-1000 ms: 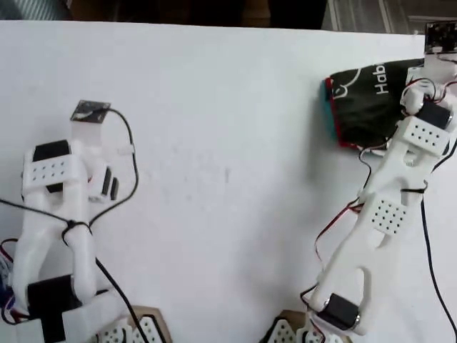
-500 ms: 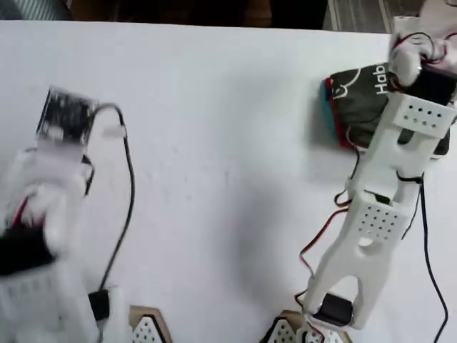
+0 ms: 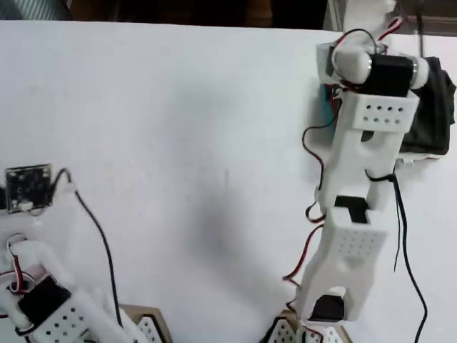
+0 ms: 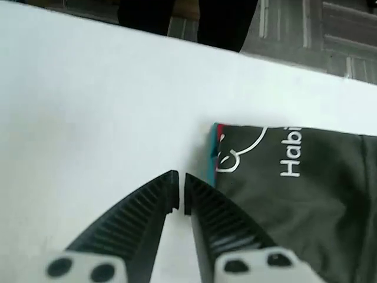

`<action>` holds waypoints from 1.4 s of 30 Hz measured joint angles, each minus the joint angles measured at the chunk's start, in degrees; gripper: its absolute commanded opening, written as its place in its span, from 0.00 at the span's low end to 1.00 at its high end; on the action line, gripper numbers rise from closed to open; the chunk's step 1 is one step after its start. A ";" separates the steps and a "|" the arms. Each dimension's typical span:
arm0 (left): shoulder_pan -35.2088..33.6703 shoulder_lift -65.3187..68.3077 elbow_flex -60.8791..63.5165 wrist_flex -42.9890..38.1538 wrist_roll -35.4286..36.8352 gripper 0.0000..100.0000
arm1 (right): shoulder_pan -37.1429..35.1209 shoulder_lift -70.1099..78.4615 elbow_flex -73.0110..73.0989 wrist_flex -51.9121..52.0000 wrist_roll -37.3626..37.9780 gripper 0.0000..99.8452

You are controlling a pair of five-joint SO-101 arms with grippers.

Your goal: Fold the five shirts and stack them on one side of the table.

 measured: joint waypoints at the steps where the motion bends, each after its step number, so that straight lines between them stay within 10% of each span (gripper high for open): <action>1: -0.79 0.00 1.67 -0.18 0.00 0.15 | -0.70 -2.29 4.40 0.00 0.00 0.02; 21: -9.14 35.60 -8.79 -1.41 7.30 0.23 | -3.25 -44.57 82.64 -6.24 7.03 0.02; 42: -14.77 81.14 -31.21 0.35 2.46 0.17 | -2.99 -60.40 100.31 -11.25 7.65 0.02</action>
